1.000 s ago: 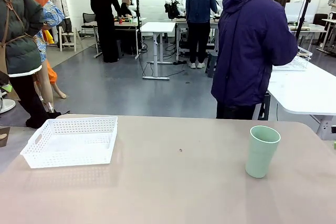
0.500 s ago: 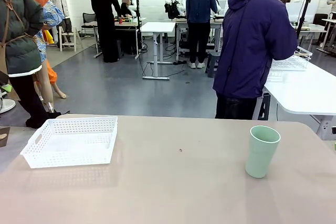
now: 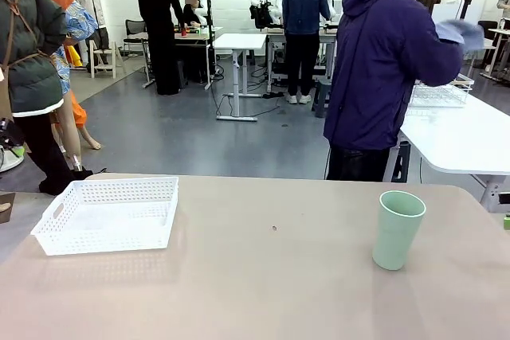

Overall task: Clean and organize the cups into the basket.
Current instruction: Pick up the Organizing basket and move it to the center of the table, then pick up the Reusable plastic cup from the right side of the table and place it inside the Organizing basket.

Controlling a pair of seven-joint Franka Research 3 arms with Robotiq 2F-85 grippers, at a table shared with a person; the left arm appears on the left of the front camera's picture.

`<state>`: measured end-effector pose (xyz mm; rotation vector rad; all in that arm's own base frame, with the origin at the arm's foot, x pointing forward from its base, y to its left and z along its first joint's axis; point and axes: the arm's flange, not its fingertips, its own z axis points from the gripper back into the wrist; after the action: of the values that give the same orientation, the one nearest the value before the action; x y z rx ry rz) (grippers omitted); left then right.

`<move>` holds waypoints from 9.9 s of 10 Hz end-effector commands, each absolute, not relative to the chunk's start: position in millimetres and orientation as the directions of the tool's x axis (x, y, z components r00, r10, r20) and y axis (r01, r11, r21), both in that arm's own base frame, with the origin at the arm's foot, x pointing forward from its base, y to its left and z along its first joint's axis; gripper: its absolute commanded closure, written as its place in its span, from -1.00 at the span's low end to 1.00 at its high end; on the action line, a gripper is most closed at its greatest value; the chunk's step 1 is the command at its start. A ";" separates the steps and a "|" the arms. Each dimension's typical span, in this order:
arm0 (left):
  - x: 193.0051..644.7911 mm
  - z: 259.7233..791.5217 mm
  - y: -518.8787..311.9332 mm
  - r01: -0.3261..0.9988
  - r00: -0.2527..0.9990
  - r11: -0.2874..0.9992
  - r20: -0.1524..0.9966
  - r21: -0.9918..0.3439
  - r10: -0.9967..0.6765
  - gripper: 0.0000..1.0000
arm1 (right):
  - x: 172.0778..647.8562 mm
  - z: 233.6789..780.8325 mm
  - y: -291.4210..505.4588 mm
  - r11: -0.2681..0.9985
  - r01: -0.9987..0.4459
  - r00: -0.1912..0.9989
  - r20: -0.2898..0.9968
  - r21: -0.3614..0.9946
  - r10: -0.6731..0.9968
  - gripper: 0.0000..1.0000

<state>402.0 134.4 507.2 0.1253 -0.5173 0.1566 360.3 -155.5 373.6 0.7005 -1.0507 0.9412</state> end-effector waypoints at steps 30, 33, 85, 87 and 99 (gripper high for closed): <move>584.3 368.5 100.0 -0.312 0.947 0.938 0.125 0.149 0.295 -1.00 | 416.8 257.0 -76.4 0.321 -0.945 0.174 0.935 0.070 0.309 -1.00; 578.1 369.0 99.4 -0.307 0.947 0.943 0.145 0.131 0.288 -1.00 | 421.2 253.1 -54.3 0.271 -0.961 0.124 0.955 0.048 0.269 -1.00; 614.0 321.9 91.4 -0.233 0.971 0.926 0.130 0.297 0.203 1.00 | 445.3 223.4 1.4 0.112 -0.993 0.011 0.967 -0.019 0.256 1.00; 614.0 322.5 91.5 -0.241 0.969 0.924 0.127 0.296 0.211 1.00 | 445.5 223.2 1.3 0.113 -0.993 0.012 0.966 -0.018 0.257 0.56; 617.2 353.3 -53.4 -0.309 0.951 0.876 0.117 0.370 0.286 1.00 | 407.9 407.1 -64.7 0.317 -0.945 -0.003 0.975 -0.076 0.224 0.74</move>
<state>609.8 -44.3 355.7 0.3420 -0.0615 0.3425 412.2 -63.6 402.7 0.7877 -1.2162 1.1168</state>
